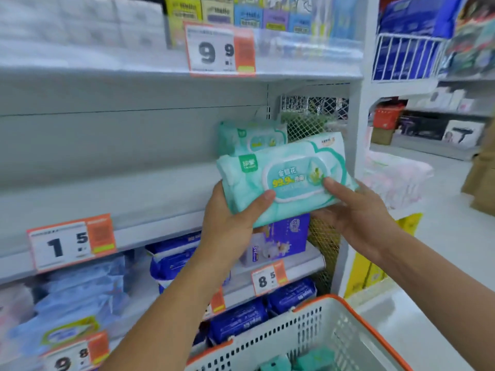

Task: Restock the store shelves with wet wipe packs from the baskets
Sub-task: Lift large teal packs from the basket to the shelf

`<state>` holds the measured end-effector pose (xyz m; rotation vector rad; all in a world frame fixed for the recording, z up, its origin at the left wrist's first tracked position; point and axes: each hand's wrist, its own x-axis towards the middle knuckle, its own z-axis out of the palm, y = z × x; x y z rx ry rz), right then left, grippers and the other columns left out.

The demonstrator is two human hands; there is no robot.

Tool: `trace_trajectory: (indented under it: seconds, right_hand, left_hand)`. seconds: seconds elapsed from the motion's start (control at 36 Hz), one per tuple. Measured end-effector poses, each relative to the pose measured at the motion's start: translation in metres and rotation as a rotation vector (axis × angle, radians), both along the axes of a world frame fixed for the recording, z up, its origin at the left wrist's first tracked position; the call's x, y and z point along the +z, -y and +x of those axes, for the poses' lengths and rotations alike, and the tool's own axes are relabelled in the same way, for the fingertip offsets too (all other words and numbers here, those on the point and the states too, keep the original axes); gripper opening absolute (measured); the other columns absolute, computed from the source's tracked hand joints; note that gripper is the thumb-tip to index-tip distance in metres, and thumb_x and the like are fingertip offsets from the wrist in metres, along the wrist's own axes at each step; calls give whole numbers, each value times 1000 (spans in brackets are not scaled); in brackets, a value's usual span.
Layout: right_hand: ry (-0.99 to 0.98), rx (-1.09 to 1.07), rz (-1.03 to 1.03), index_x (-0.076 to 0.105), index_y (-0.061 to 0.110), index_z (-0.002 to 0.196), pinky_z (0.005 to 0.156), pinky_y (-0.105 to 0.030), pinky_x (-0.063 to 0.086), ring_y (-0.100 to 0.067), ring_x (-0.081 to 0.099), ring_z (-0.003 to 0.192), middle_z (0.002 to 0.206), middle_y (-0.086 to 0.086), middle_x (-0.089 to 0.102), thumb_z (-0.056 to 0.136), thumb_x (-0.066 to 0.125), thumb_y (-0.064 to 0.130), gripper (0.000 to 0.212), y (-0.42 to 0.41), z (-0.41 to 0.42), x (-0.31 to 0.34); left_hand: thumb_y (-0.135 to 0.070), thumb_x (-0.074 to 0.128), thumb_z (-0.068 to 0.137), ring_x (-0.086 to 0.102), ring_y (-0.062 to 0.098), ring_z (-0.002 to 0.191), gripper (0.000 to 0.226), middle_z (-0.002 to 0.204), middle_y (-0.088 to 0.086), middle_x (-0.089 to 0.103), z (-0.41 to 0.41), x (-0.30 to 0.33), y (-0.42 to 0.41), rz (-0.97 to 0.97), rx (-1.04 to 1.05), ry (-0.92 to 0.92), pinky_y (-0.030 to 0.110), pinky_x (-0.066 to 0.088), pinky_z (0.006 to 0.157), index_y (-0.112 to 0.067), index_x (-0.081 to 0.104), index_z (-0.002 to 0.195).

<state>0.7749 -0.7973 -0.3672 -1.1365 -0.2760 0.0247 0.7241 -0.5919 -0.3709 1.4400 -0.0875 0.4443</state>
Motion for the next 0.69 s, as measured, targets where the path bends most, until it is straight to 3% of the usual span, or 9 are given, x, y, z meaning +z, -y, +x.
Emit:
trace_trajectory:
  seconds: [0.08,0.14,0.22,0.28,0.33,0.39,0.47,0.58,0.69]
  right_hand:
    - [102,-76,-155,62,-2,124,86,-53,58,-37,70,105,120,-18,70,66,83,18,65,3,16,19]
    - [118,-90,-252,64,0,121,80,-45,61,-33,73,99,117,-15,72,63,85,20,64,1,34,33]
    - [116,-118,-380,66,5,113,75,-35,62,-25,74,92,112,-11,73,77,80,11,39,-6,75,52]
    - [111,-183,-538,69,12,97,84,-36,59,-22,71,92,103,-7,74,85,77,12,15,-9,106,61]
    - [78,-188,-669,65,15,82,89,-35,57,-19,70,93,94,-2,73,86,77,17,13,-13,134,63]
    - [60,-167,-691,65,14,87,75,-24,58,-16,71,90,93,0,73,85,78,15,13,-15,154,57]
    - [169,-278,-771,67,16,100,58,-14,48,-7,66,79,90,8,69,79,83,15,27,-20,185,50]
    - [223,-381,-953,65,12,103,86,-37,57,-21,67,92,97,0,70,74,88,24,39,-29,230,41]
    - [233,-426,-1039,62,11,113,90,-47,57,-28,66,101,109,-5,69,72,89,28,52,-31,248,39]
  left_hand:
    - [-16,82,78,69,1,95,49,110,-11,71,12,17,-14,156,60,84,19,57,77,-21,56,120]
    - [-17,81,79,67,-2,94,51,112,-13,69,33,33,-23,253,53,88,13,55,78,-21,54,122]
    - [-23,84,78,67,7,100,59,118,-5,68,83,53,-38,408,49,53,24,56,89,-14,51,126]
    - [-33,87,72,65,14,109,70,123,-4,66,115,62,-41,564,74,44,36,53,98,-16,46,126]
    - [-34,84,75,59,18,117,78,131,-2,60,146,61,-43,701,66,-37,37,47,104,-19,38,136]
    - [-53,77,74,54,23,125,92,140,1,54,177,52,-46,836,54,-130,38,44,108,-16,33,146]
    - [-53,58,92,50,29,131,72,149,6,48,204,40,-48,1047,65,-252,34,40,108,-16,36,150]
    - [-47,42,102,53,36,123,63,139,21,53,222,36,-43,1116,168,-357,34,43,97,2,43,141]
    - [-47,46,100,54,39,121,67,133,26,54,237,36,-41,1136,224,-395,38,44,96,9,41,136]
